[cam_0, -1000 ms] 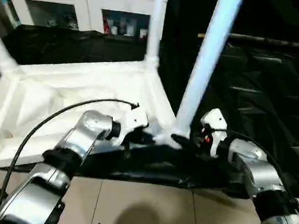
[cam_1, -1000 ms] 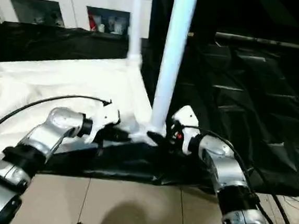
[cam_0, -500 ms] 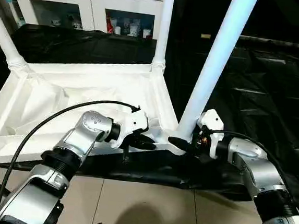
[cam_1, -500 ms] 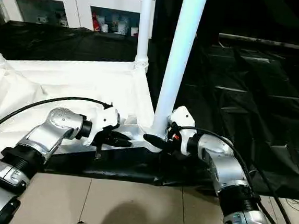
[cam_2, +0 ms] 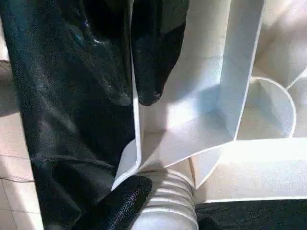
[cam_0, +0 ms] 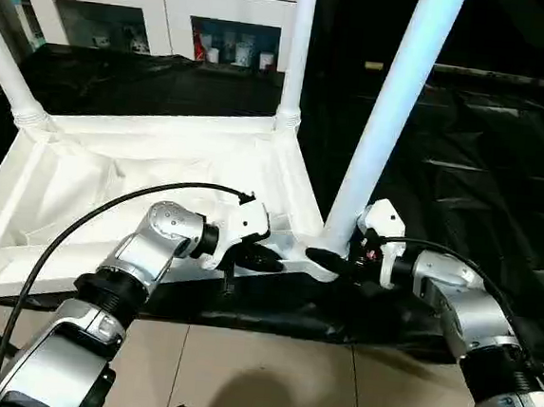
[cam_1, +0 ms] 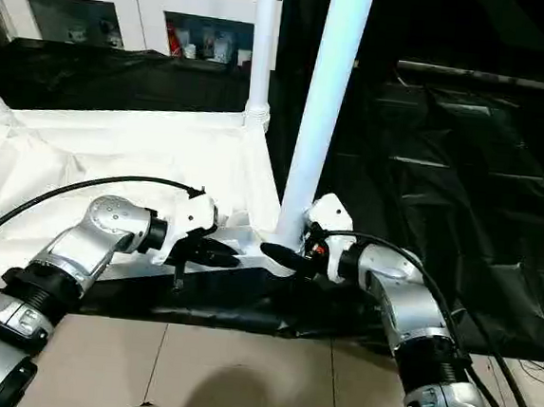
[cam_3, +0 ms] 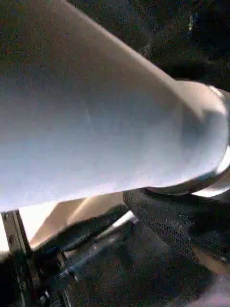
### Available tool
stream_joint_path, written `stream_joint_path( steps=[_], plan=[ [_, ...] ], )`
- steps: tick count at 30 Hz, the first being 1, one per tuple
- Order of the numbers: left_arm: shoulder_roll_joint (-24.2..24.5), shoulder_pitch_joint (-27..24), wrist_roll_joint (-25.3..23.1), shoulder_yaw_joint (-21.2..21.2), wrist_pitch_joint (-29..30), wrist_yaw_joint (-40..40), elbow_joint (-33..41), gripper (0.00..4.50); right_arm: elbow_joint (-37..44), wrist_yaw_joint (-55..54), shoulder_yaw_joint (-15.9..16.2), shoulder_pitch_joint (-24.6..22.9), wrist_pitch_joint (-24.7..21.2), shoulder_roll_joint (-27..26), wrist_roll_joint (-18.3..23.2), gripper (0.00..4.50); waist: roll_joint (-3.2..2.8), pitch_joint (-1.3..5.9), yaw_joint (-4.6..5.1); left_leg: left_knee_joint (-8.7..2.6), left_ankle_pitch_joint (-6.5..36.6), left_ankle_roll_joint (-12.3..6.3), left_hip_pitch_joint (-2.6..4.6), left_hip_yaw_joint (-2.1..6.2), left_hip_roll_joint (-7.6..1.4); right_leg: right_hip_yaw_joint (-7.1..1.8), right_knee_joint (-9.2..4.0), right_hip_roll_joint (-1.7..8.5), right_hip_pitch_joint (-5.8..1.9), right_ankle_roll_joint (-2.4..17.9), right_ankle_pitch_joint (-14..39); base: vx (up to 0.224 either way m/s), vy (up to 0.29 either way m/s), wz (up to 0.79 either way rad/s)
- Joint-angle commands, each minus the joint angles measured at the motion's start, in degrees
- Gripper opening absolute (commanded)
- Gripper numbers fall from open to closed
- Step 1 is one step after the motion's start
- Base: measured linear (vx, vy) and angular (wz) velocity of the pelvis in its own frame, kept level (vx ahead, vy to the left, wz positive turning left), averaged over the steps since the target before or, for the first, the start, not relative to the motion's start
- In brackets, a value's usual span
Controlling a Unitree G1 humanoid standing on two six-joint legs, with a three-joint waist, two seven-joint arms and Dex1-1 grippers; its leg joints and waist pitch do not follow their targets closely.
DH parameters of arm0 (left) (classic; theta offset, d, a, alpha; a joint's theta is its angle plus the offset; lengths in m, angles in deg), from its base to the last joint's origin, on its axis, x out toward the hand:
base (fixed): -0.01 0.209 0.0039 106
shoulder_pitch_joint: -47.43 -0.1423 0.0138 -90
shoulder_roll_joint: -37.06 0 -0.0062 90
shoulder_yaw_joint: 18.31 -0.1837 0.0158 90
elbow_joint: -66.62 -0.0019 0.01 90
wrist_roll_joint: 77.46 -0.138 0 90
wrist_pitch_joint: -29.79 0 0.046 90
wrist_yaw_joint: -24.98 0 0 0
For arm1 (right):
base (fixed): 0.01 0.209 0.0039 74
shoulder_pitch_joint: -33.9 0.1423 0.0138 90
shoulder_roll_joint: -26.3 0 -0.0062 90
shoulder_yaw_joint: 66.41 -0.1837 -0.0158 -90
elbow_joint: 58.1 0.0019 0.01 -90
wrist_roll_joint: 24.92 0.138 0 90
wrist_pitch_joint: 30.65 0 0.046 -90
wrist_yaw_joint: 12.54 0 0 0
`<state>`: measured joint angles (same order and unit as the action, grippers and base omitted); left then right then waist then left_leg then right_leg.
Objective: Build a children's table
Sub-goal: Rotate leg to tighten
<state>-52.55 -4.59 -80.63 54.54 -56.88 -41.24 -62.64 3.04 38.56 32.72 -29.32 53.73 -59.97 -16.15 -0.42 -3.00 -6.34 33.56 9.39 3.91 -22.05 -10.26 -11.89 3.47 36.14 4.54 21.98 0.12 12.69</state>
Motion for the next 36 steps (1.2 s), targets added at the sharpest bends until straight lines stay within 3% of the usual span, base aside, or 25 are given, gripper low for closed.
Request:
stream_joint_path(
  steps=[1, 3, 4, 5, 6, 7, 9, 10, 11, 12, 15, 16, 21, 22, 23, 25, 30, 31, 36],
  plan=[
    [-1.2, 1.0, 0.4, 1.0, -0.2, 2.3, -0.7, 0.00, -3.7, -4.7, -1.1, 0.3, -1.6, -0.5, -2.1, 2.70, 0.23, 3.67, 0.28, -3.90, 12.4, -1.10, 1.33, 0.35, -1.55, -2.42, -4.60, 3.74, -2.19, 13.7, 5.4, 0.000, 0.000, 0.00],
    [-2.0, 1.8, 0.2, 1.8, 0.0, 5.0, -2.5, 0.00, -5.8, -8.8, -2.3, 1.0, -2.2, -1.9, -2.3, 2.70, 0.52, 3.58, 0.48, -4.03, 12.8, -0.77, 1.27, 0.36, -1.56, -2.50, -4.82, 3.73, -2.25, 13.2, 6.7, 0.000, 0.000, 0.00],
    [-2.3, 2.2, 0.2, 2.1, 0.1, 6.0, -3.2, 0.00, -6.6, -10.3, -2.7, 1.3, -2.4, -2.4, -2.3, 2.70, 0.39, 3.58, 0.57, -3.93, 12.5, -0.61, 1.31, 0.29, -1.45, -2.54, -4.72, 3.68, -2.10, 13.2, 6.7, 0.000, 0.000, 0.00],
    [-4.1, 4.4, -0.6, 3.5, 1.2, 13.1, -7.2, 0.00, -11.5, -21.2, -6.1, 3.5, -3.5, -5.8, -2.1, 2.70, 0.45, 3.51, 0.87, -4.19, 13.0, 0.03, 1.33, 0.44, -1.48, -2.50, -4.81, 3.71, -2.09, 13.0, 7.9, 0.000, 0.000, 0.00],
    [-5.1, 5.5, -1.0, 4.3, 1.6, 17.0, -9.2, 0.00, -13.9, -26.5, -7.8, 4.7, -4.1, -7.4, -1.6, 2.70, 0.26, 3.49, 1.25, -4.26, 13.6, 1.12, 1.57, 0.41, -1.32, -2.56, -4.83, 3.73, -1.62, 13.1, 9.7, 0.000, 0.000, 0.00],
    [-6.0, 6.6, -1.3, 5.0, 1.9, 21.1, -11.2, 0.00, -16.2, -31.8, -9.6, 5.8, -4.7, -9.0, -1.1, 2.70, 0.59, 3.47, 1.52, -4.45, 14.5, 1.72, 1.37, 0.63, -1.33, -2.37, -5.05, 3.79, -2.11, 12.3, 12.1, 0.000, 0.000, 0.00],
    [-7.2, 7.8, -1.5, 6.1, 2.7, 26.0, -13.2, 0.00, -18.5, -36.7, -11.0, 7.1, -4.9, -10.4, -0.7, 2.70, 0.32, 3.41, 1.60, -4.31, 14.8, 1.89, 1.56, 0.46, -1.25, -2.64, -5.39, 3.86, -1.68, 12.1, 12.5, 0.000, 0.000, 0.00],
    [-8.2, 8.7, -1.4, 6.8, 3.3, 29.4, -14.6, 0.00, -20.3, -40.2, -11.7, 8.2, -4.8, -11.6, -0.5, 2.70, 0.36, 3.53, 1.49, -4.31, 14.5, 1.71, 1.48, 0.61, -1.26, -2.55, -5.34, 3.92, -1.93, 11.9, 12.3, 0.000, 0.000, 0.00],
    [-9.2, 9.6, -1.4, 7.5, 3.8, 33.1, -15.9, 0.00, -22.0, -43.5, -12.4, 9.3, -4.5, -12.7, -0.3, 2.70, 0.33, 3.63, 1.46, -4.16, 13.3, 1.43, 1.45, 0.38, -1.24, -2.71, -5.24, 3.83, -1.74, 11.9, 10.1, 0.000, 0.000, 0.00],
    [-9.8, 10.2, -1.4, 7.7, 4.0, 35.2, -16.6, 0.00, -23.2, -45.0, -12.7, 10.1, -4.3, -13.4, 0.0, 2.70, 0.43, 3.85, 1.36, -4.05, 12.1, 1.17, 1.38, 0.44, -1.15, -2.61, -5.00, 3.73, -2.02, 12.1, 7.7, 0.000, 0.000, 0.00],
    [-10.8, 10.7, -1.3, 7.8, 4.1, 35.9, -16.7, 0.00, -24.6, -45.9, -12.6, 11.2, -3.3, -14.0, -0.2, 2.70, 0.52, 4.02, 1.11, -3.83, 9.1, -0.40, 1.04, 0.36, -1.12, -2.45, -4.48, 3.70, -2.38, 12.6, 2.2, 0.000, 0.000, 0.00],
    [-11.4, 11.0, -1.2, 7.6, 3.7, 35.0, -17.1, 0.00, -25.8, -46.1, -12.9, 12.0, -2.0, -14.4, -0.2, 2.70, 0.89, 3.99, 1.12, -3.78, 8.2, -1.19, 0.86, 0.32, -1.09, -2.41, -4.34, 3.70, -2.50, 12.8, 0.5, 0.000, 0.000, 0.00],
    [-12.0, 11.4, -1.8, 6.8, 2.5, 33.7, -18.6, 0.00, -27.9, -46.0, -13.4, 13.5, 0.7, -15.1, -0.9, 2.70, 0.70, 3.83, 1.10, -3.83, 9.3, -1.76, 1.06, 0.22, -1.14, -2.42, -4.62, 3.79, -2.35, 13.3, 1.9, 0.000, 0.000, 0.00],
    [-12.1, 11.2, -1.7, 6.6, 2.4, 33.0, -18.7, 0.00, -27.8, -44.8, -13.2, 13.8, 1.9, -15.3, -0.9, 3.26, 0.69, 3.82, 1.08, -3.88, 9.8, -1.74, 1.12, 0.25, -1.21, -2.43, -4.65, 3.86, -2.37, 13.2, 2.6, 0.000, 0.000, 0.00],
    [-12.1, 11.1, -1.6, 6.5, 2.3, 32.6, -18.7, 0.00, -27.6, -44.1, -13.1, 13.8, 2.5, -15.3, -0.8, 3.40, 0.80, 3.80, 1.10, -3.89, 10.0, -1.77, 1.08, 0.24, -1.23, -2.44, -4.69, 3.90, -2.40, 13.1, 3.1, 0.000, 0.000, 0.00],
    [-12.1, 11.2, -1.6, 6.5, 1.9, 32.6, -19.0, 0.00, -27.8, -42.8, -13.3, 14.1, 3.1, -15.4, -0.2, 3.56, 1.04, 3.85, 1.07, -3.82, 9.7, -2.26, 1.00, 0.21, -1.22, -2.47, -4.62, 3.94, -2.51, 13.2, 2.9, 0.000, 0.000, 0.00],
    [-10.8, 10.4, -1.7, 5.7, 0.7, 29.3, -18.3, 0.00, -25.0, -37.4, -12.4, 14.1, 5.2, -14.3, 0.4, 3.95, 0.95, 3.89, 1.28, -3.76, 8.3, -2.95, 0.95, 0.19, -1.28, -2.40, -4.46, 3.86, -2.46, 13.5, 1.3, 0.000, 0.000, 0.00],
    [-10.8, 10.4, -1.7, 5.7, 0.7, 29.3, -18.3, 0.00, -25.0, -37.4, -12.4, 14.1, 5.2, -14.3, 0.4, 3.95, 1.47, 3.88, 1.36, -3.70, 8.2, -3.33, 0.85, 0.11, -1.18, -2.38, -4.49, 3.77, -2.60, 13.5, 1.0, 0.000, 0.000, 0.00],
    [-8.3, 9.1, -1.4, 4.6, -0.2, 22.6, -16.2, 0.00, -14.8, -24.2, -8.5, 10.0, 2.0, -9.1, 0.5, 4.43, 1.69, 3.87, 0.77, -3.53, 5.6, -5.45, 0.80, 0.16, -1.25, -2.34, -4.15, 3.77, -2.80, 13.2, -1.4, 0.000, 0.000, 0.00]
  ],
)
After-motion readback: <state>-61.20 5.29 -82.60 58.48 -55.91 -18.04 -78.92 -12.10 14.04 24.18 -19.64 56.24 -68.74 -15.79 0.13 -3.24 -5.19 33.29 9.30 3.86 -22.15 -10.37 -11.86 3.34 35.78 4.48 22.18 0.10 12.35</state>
